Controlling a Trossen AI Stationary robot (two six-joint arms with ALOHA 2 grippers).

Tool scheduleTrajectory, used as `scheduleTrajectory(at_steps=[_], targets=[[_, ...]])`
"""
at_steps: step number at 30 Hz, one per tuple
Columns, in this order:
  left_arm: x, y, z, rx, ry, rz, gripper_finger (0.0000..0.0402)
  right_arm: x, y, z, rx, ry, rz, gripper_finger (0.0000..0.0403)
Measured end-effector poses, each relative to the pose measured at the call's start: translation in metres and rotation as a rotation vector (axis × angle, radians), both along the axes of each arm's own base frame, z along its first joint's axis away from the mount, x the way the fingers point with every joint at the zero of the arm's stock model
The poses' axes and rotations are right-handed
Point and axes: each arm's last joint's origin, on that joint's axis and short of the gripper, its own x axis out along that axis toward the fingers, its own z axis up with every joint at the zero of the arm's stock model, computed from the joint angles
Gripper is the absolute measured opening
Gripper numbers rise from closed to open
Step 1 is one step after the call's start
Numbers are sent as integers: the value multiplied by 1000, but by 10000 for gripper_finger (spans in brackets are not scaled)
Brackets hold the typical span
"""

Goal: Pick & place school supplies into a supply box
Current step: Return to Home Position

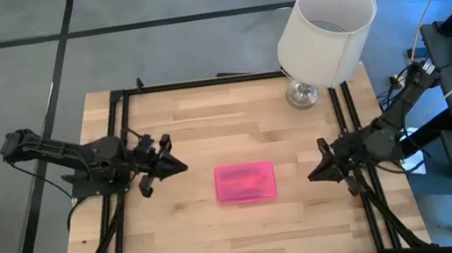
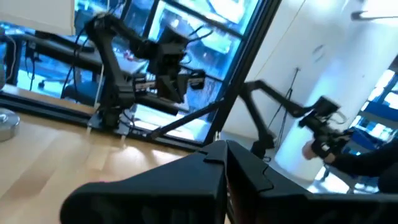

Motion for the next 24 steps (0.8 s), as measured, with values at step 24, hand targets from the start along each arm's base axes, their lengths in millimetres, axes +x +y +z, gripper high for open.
scheduleTrajectory(at_steps=[24], targets=[[-58, 30, -59, -122, -191, 102, 4, -51, -51, -24, 51, -286, 40, 33]])
